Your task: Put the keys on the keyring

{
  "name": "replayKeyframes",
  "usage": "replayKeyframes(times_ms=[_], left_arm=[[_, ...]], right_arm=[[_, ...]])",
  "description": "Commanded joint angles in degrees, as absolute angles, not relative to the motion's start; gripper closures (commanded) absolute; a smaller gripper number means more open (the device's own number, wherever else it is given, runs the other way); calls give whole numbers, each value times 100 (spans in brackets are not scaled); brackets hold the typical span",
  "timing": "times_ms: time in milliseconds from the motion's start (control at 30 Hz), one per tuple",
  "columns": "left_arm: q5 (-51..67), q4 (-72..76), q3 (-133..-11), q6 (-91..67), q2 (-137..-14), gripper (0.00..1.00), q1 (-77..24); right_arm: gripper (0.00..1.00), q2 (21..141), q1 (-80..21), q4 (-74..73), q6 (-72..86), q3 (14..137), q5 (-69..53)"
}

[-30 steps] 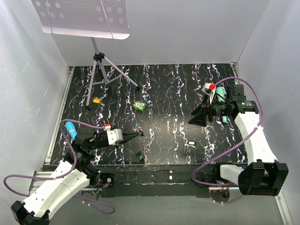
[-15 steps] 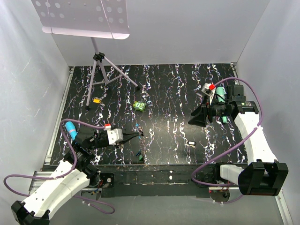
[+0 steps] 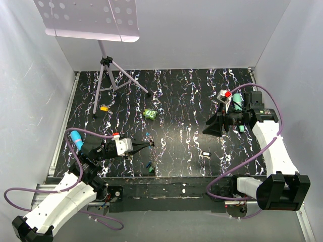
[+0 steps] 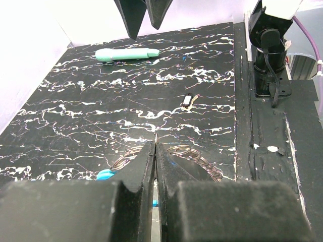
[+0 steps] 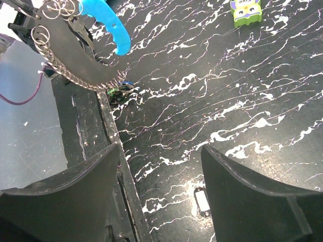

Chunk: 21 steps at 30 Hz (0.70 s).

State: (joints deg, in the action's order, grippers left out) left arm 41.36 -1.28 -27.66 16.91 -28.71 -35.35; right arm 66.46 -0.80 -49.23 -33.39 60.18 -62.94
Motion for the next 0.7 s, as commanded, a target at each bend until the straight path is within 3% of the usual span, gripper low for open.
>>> replayKeyframes(times_ms=[0,667], left_arm=[[4157,26,-2883,1723,-2839,100,-3498],[4201,35,-2900,1723,-2830,100,-3428]], right_arm=[[26,6618,-62,-5097,-3629,6099,-6337],[30,6926,-167,-6135,-4957,6443,-6135]])
